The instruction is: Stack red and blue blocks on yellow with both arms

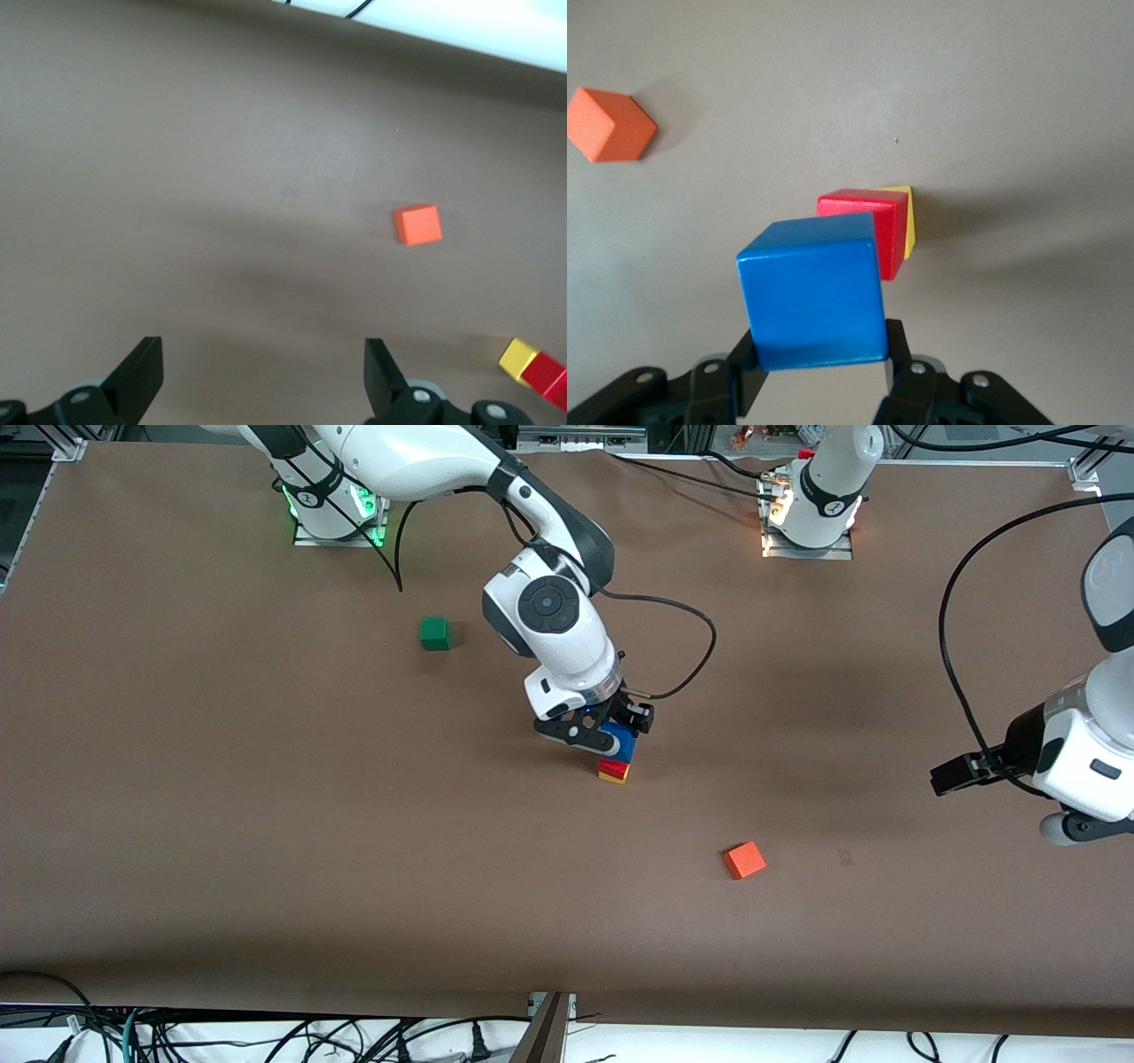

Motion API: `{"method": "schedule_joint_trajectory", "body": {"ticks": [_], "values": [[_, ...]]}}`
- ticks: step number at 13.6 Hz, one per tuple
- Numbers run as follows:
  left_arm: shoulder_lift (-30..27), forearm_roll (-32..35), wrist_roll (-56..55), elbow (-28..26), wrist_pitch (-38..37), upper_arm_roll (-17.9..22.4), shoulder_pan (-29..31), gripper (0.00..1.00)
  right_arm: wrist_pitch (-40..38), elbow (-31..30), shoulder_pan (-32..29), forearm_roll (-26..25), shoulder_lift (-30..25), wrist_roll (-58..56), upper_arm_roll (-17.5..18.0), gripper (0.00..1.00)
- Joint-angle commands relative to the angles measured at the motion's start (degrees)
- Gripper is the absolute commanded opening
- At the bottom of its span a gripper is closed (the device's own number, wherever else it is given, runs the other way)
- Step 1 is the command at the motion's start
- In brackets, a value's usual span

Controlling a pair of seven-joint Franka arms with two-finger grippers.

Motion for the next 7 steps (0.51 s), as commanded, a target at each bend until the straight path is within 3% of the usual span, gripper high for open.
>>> {"method": "schedule_joint_trajectory", "body": {"ticks": [1,3,5,7], "values": [[-1.5,0.6,5.1,-0.9,-1.5,-0.7,1.3,1.0,-0.8,1.9,1.1,-2.5,1.7,1.3,-0.6,0.33],[-3.3,-0.9,7.1,-2.8,-2.4,-0.6,3.8,1.0,-0.7,1.9,1.3,-3.2,2.0,1.3,-0.6,0.33],[-8.9,-8.9,10.1,-11.2,-1.6,0.1,7.0,1.0,-0.3,2.0,1.3,-4.3,2.6,1.2,-0.6,0.35],[-12.7,-9.2,10.1,-16.5,0.8,0.2,8.7,1.0,1.3,2.1,1.3,-5.3,3.4,1.1,-0.6,0.37]]}}
